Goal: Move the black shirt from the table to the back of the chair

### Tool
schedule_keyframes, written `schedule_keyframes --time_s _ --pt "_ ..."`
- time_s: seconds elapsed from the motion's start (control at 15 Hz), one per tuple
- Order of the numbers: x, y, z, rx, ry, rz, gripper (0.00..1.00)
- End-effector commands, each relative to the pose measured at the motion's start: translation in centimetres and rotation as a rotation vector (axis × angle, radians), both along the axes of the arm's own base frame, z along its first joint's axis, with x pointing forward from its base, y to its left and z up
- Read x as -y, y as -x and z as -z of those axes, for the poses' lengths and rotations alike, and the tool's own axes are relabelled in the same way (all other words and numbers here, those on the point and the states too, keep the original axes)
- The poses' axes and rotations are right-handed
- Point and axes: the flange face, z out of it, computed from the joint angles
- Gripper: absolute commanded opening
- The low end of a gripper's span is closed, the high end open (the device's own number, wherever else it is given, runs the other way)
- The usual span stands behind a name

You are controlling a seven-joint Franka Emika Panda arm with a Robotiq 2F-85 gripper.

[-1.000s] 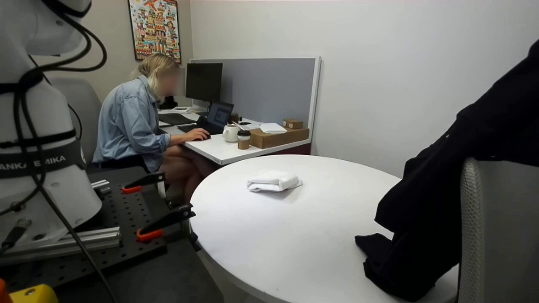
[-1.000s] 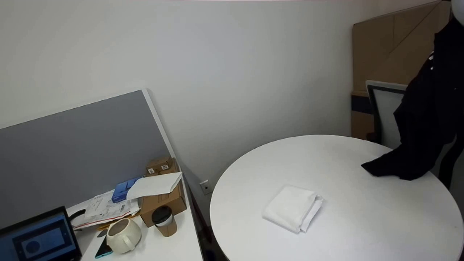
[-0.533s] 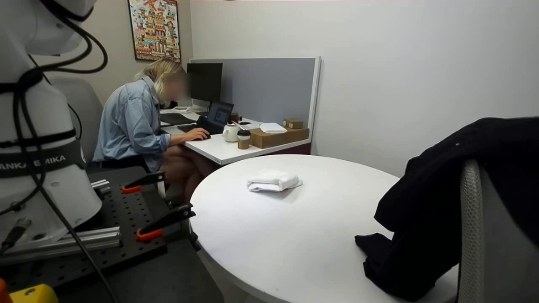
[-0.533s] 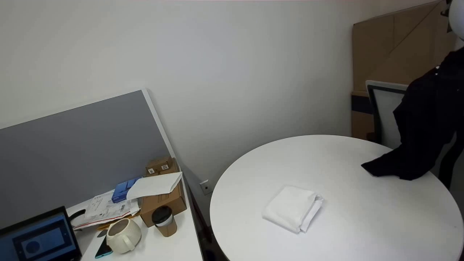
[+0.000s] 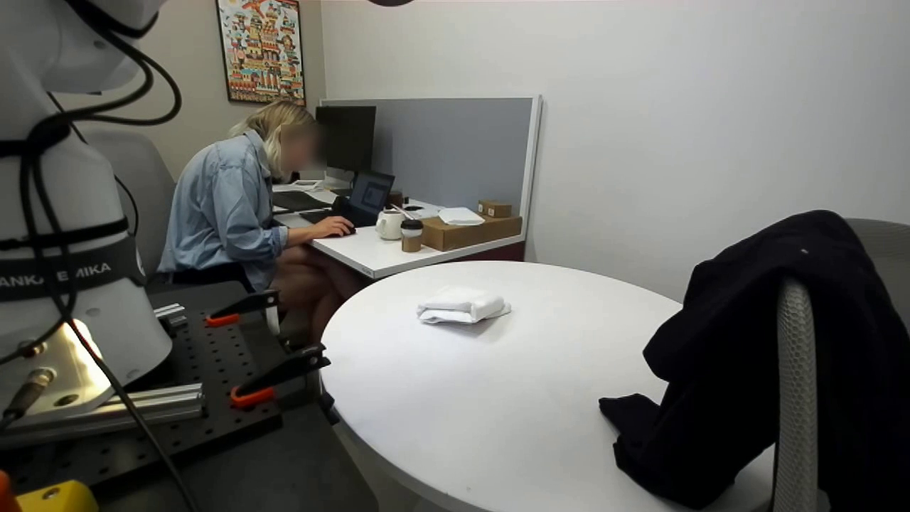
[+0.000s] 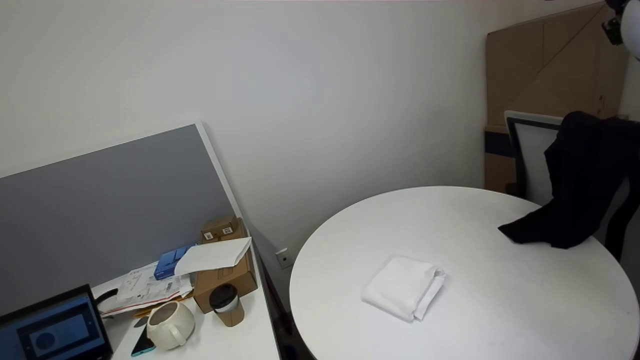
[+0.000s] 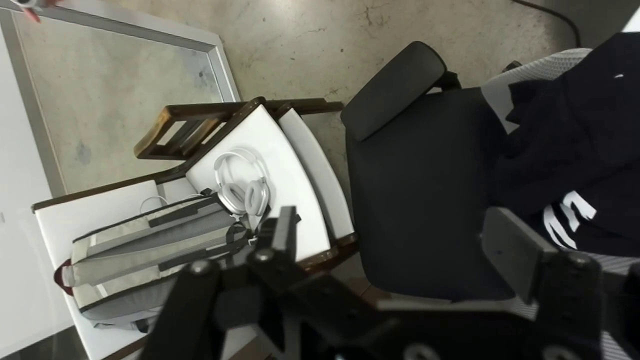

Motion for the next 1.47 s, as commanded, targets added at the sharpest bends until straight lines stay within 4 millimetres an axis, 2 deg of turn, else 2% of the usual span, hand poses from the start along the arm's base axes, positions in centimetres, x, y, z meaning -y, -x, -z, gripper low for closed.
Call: schedule_keyframes --time_s 0.0,0.27,0.53,0.67,0.87,1.07,1.4 --pt "-0.9 0.3 -1.4 0.054 -0.106 -0.054 1.0" --pt "-2.2 -0.2 -4.4 0.147 -0.163 -0.155 1.0" --pt "-5.2 -0.2 -10.2 0.201 -0.162 -0.277 1.0" --pt "-8.0 -0.4 -13.7 0.205 -0.155 -0.347 1.0" --pt "-13.1 -2.2 -16.2 0.177 -0.166 -0.466 1.0" --pt "-19.2 -5.5 -15.9 0.139 -0.211 -0.57 1.0" --pt "-26.5 -9.7 -12.6 0.065 -0.293 -0.653 1.0"
